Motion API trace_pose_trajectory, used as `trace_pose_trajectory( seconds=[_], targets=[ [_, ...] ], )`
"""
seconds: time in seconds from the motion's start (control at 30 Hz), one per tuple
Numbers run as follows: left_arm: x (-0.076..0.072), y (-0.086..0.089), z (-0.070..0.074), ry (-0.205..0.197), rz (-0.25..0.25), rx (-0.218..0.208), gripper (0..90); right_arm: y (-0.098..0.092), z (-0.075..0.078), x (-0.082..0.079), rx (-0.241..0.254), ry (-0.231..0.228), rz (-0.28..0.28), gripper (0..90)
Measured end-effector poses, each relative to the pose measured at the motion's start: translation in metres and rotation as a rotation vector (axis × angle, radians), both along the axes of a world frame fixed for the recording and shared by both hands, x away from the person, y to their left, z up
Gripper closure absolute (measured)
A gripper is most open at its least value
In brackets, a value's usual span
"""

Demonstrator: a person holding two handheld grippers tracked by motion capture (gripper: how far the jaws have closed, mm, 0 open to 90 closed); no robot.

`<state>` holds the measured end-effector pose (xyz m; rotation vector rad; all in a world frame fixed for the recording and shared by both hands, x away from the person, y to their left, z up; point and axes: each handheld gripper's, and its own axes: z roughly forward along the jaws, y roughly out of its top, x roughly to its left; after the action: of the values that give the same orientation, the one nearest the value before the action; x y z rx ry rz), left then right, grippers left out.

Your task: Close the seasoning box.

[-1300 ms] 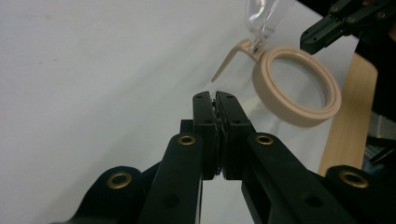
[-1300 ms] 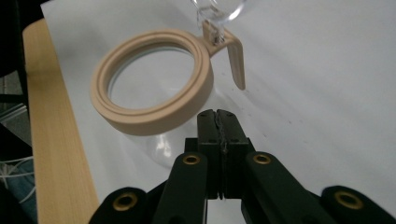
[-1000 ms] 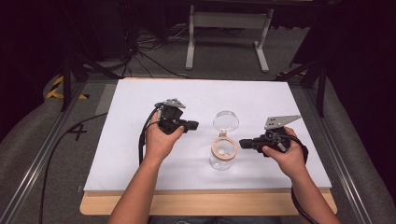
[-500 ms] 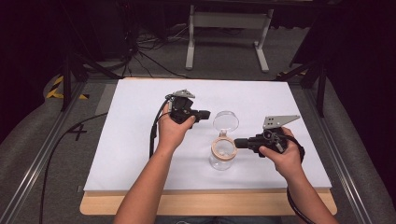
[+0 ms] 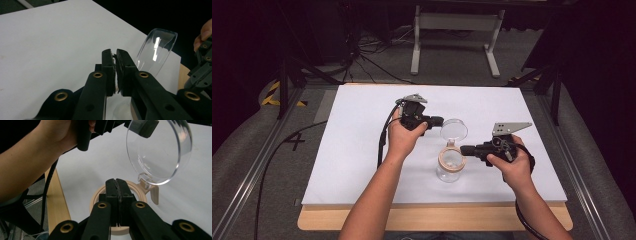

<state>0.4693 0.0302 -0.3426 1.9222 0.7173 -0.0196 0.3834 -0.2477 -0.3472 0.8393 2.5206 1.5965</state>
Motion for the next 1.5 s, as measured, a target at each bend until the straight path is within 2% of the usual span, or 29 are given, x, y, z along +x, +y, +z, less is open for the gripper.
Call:
trace_pose_trajectory(
  seconds=[0.07, 0.13, 0.57, 0.93, 1.0, 1.2, 1.3, 1.37, 1.4, 1.5],
  targets=[
    [-0.002, -0.001, 0.001, -0.014, -0.007, 0.017, 85.2, 0.000, 0.000, 0.001, 0.001, -0.003, -0.009, 89.9],
    [-0.004, -0.002, 0.002, -0.025, -0.005, 0.015, 85.4, 0.000, -0.001, 0.002, 0.004, -0.003, -0.009, 89.9],
    [-0.017, -0.001, 0.005, -0.038, -0.042, 0.010, 84.1, 0.004, 0.003, 0.001, 0.019, -0.011, -0.003, 89.9],
    [-0.024, 0.000, 0.007, -0.049, -0.056, 0.030, 83.4, 0.005, 0.005, -0.001, 0.005, -0.011, 0.008, 89.9],
    [-0.026, 0.002, 0.008, -0.055, -0.055, 0.041, 83.0, 0.005, 0.006, -0.003, -0.006, -0.012, 0.012, 89.9],
    [-0.038, 0.016, 0.010, -0.065, -0.072, 0.119, 81.7, 0.007, 0.007, -0.006, -0.063, -0.009, 0.039, 90.0],
    [-0.043, 0.022, 0.011, -0.068, -0.069, 0.144, 81.3, 0.008, 0.007, -0.008, -0.090, -0.007, 0.050, 90.0],
    [-0.052, 0.031, 0.011, -0.076, -0.058, 0.184, 80.9, 0.009, 0.007, -0.009, -0.104, -0.003, 0.058, 90.0],
    [-0.052, 0.031, 0.011, -0.076, -0.058, 0.184, 80.7, 0.009, 0.007, -0.009, -0.104, -0.003, 0.058, 90.0],
    [-0.060, 0.040, 0.009, -0.074, -0.047, 0.229, 80.4, 0.011, 0.007, -0.011, -0.126, 0.010, 0.074, 90.0]
  ],
)
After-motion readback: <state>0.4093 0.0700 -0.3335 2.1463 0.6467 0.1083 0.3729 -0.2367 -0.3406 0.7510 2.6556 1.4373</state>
